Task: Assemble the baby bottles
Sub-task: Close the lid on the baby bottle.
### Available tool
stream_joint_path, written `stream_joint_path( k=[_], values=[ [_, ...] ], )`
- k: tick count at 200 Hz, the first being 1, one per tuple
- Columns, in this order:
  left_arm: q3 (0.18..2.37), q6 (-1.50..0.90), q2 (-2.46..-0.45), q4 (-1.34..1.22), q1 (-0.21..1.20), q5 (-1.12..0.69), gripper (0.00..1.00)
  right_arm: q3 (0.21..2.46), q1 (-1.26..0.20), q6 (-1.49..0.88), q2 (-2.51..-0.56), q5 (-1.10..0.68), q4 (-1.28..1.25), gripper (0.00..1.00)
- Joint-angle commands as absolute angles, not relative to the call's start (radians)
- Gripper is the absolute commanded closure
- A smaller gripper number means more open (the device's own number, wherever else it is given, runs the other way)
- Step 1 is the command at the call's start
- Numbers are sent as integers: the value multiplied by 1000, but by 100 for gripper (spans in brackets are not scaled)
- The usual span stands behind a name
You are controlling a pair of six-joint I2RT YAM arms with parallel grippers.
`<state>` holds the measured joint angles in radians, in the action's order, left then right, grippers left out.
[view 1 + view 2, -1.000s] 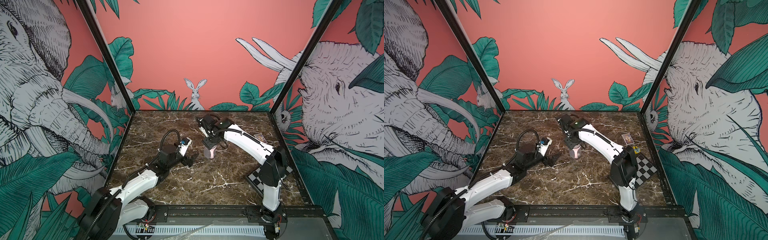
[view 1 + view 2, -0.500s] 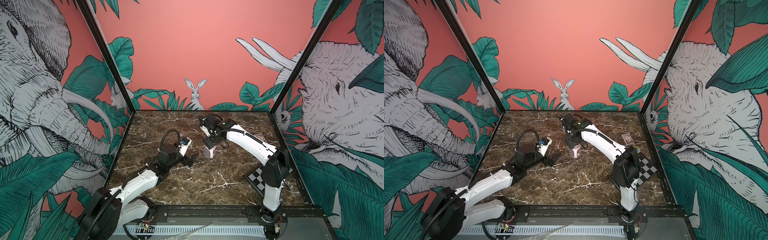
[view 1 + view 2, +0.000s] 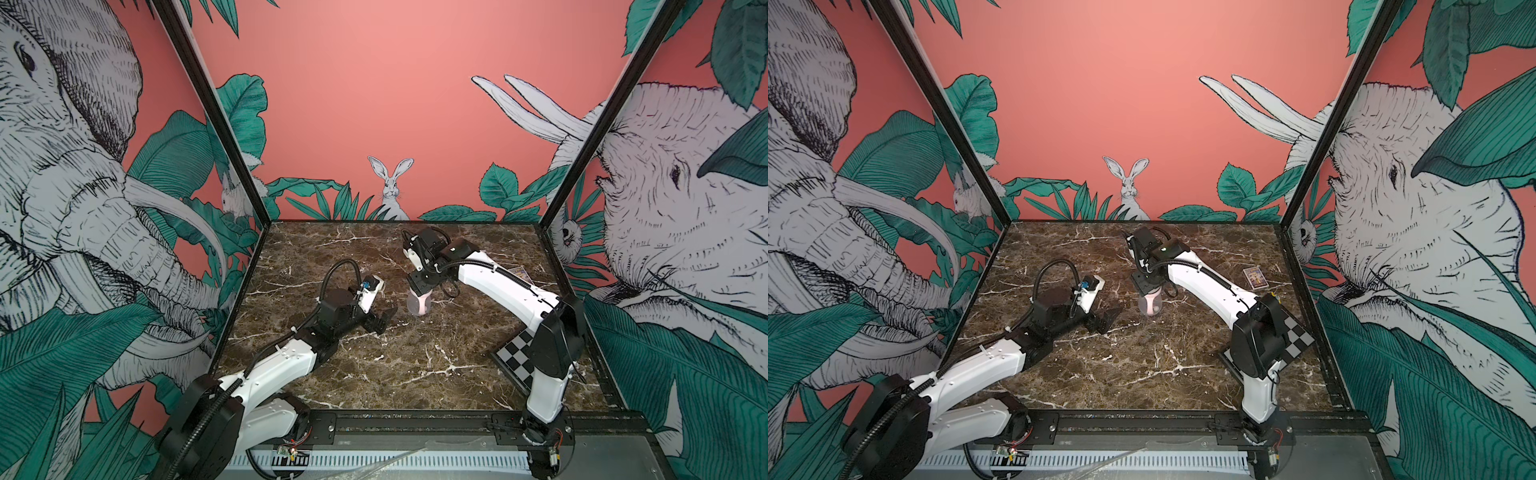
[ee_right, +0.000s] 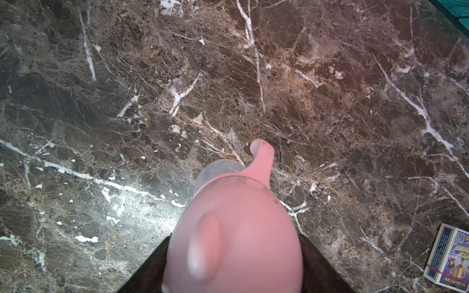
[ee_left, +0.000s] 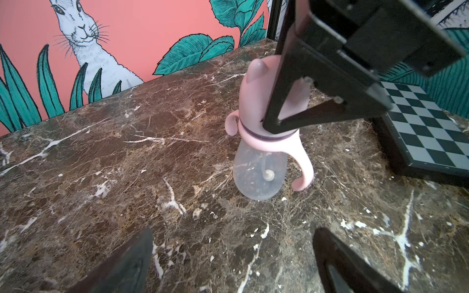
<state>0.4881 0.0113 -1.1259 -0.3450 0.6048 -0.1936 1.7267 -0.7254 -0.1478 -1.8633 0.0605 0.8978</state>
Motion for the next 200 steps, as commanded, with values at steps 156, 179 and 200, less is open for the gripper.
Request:
stream_joint_path(
  k=[156, 179, 200],
  values=[
    [573, 58, -1081, -238, 589, -162, 1, 1843, -712, -98, -1768, 32, 968, 8],
    [594, 57, -1057, -212, 564, -172, 0, 1819, -685, -89, -1713, 38, 925, 5],
    [631, 44, -1048, -161, 521, -178, 1, 1772, -642, -98, -1655, 19, 868, 4]
  ],
)
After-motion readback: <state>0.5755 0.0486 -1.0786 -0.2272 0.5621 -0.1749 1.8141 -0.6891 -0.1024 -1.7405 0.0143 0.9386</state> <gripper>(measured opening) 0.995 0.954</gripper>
